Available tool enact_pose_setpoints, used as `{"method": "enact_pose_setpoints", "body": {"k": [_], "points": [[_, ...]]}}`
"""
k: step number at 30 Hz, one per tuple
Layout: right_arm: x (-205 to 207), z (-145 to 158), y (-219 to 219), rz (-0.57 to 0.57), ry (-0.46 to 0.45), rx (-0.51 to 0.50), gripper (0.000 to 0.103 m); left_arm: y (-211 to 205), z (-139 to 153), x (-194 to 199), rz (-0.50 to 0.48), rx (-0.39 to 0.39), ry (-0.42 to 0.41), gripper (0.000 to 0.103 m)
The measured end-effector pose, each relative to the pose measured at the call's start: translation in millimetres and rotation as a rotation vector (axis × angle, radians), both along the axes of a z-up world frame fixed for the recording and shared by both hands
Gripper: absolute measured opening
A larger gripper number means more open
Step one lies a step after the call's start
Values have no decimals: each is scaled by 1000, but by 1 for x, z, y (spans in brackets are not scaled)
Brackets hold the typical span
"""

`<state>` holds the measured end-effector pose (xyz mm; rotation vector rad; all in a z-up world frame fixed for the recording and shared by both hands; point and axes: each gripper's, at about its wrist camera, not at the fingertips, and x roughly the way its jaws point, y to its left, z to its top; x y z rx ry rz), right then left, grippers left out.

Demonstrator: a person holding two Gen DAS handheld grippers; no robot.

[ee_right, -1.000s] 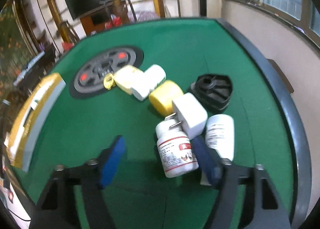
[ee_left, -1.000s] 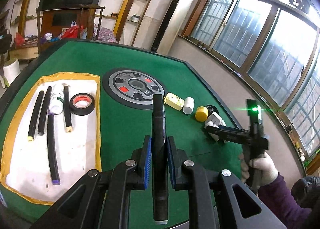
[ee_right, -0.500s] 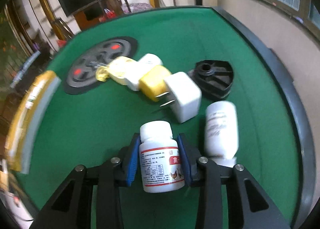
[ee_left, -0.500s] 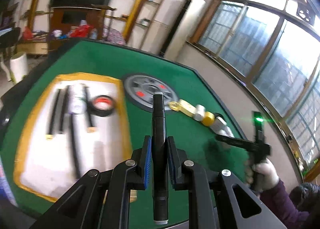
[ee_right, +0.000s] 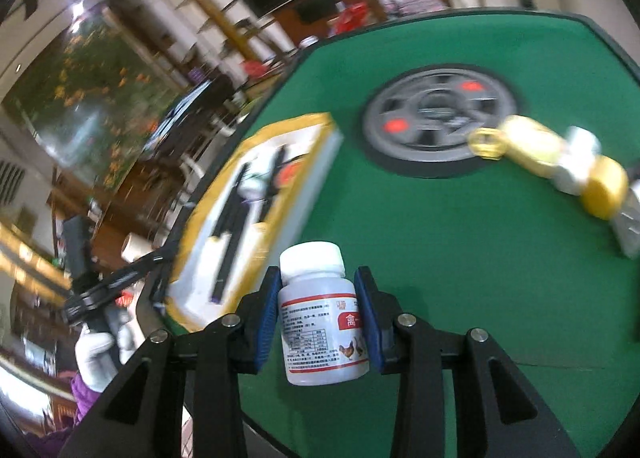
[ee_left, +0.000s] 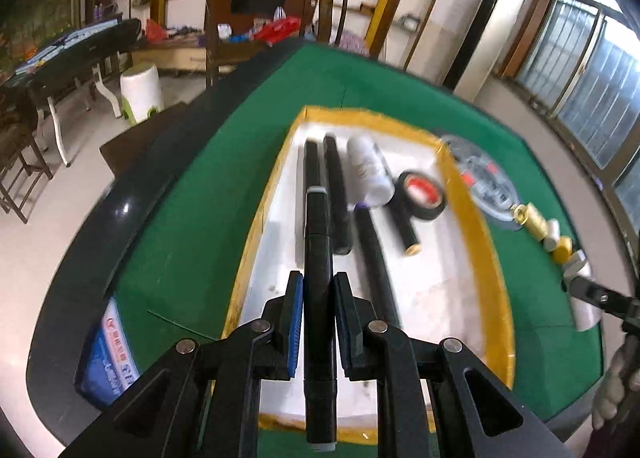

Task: Organize rigid objects
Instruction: 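Lay the marker in the tray with the left tool while the right tool sets the bottle there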

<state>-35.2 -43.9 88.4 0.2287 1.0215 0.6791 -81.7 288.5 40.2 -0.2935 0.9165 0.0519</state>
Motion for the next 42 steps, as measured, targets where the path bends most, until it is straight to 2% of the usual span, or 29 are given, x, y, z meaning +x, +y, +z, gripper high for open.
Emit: {"method": "enact_pose_setpoints", "body": {"k": [4, 7, 9, 10, 12, 16, 18, 21, 23, 25, 27, 31, 33, 37, 39, 42], "points": [[0, 1, 52, 80, 25, 20, 36, -2, -15, 13, -3, 45, 49, 15], [3, -1, 89, 123, 36, -7, 36, 1, -22, 19, 12, 55, 78, 15], [7, -5, 108, 141, 48, -24, 36, 3, -20, 19, 9, 60, 59, 16], [9, -9, 121, 151, 59, -36, 36, 4, -18, 17, 4, 52, 49, 17], [11, -15, 137, 157, 72, -59, 36, 8, -15, 11, 4, 23, 26, 31], [15, -30, 165, 141, 84, -124, 36, 20, 2, -11, 21, -64, -45, 40], [15, -34, 172, 130, 98, -117, 36, 30, 13, -27, 52, -102, -99, 55], [14, -32, 179, 99, 79, -115, 37, 41, 25, -44, 87, -145, -163, 57], [16, -33, 184, 102, 113, -57, 37, 47, 30, -50, 93, -162, -185, 57], [12, -30, 196, 104, 83, -69, 37, 52, 34, -54, 102, -174, -201, 57], [8, -28, 206, 122, 62, -78, 37, 58, 35, -58, 121, -180, -212, 62], [3, -41, 235, 151, 67, -150, 37, 66, 29, -57, 135, -208, -199, 62], [3, -46, 238, 137, 85, -157, 38, 67, 27, -57, 138, -210, -190, 62], [8, -46, 229, 118, 84, -121, 51, 66, 28, -57, 138, -202, -183, 67], [8, -35, 218, 108, 46, -99, 53, 60, 31, -58, 137, -190, -186, 69], [2, -19, 193, 67, -47, -106, 63, 47, 35, -58, 121, -163, -188, 69]]}}
